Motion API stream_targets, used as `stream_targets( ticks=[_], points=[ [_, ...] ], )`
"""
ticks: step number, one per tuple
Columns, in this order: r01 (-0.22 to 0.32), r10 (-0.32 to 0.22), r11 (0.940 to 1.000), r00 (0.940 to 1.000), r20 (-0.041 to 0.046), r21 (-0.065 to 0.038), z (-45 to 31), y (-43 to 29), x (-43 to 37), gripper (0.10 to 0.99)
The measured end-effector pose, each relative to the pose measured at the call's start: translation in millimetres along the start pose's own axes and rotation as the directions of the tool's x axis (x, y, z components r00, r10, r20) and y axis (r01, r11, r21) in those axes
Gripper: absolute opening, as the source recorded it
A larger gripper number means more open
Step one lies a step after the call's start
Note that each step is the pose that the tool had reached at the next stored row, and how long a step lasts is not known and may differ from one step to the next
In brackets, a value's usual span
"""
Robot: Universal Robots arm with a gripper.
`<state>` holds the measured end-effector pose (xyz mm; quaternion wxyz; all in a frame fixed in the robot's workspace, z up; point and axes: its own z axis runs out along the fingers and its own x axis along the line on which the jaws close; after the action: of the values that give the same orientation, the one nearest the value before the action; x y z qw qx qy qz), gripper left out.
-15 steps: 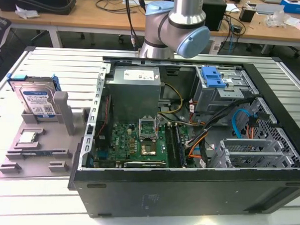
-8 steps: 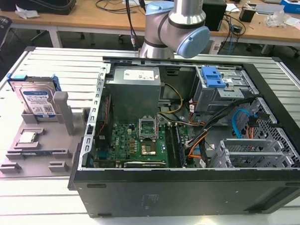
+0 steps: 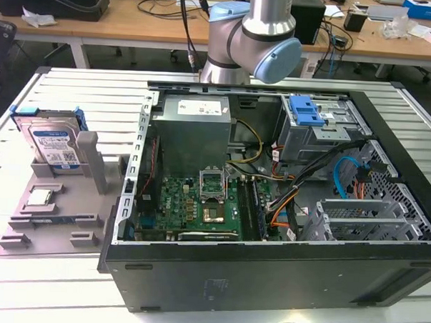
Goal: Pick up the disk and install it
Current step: 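Pick up the disk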
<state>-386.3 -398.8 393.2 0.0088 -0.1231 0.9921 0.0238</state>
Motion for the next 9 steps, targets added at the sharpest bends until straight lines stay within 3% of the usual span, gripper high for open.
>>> stream_targets(
  ticks=[9],
  points=[
    [0.089, -0.089, 0.996, 0.996, -0.0039, -0.002, 0.0, 0.0, 0.0, 0.106]
  ],
)
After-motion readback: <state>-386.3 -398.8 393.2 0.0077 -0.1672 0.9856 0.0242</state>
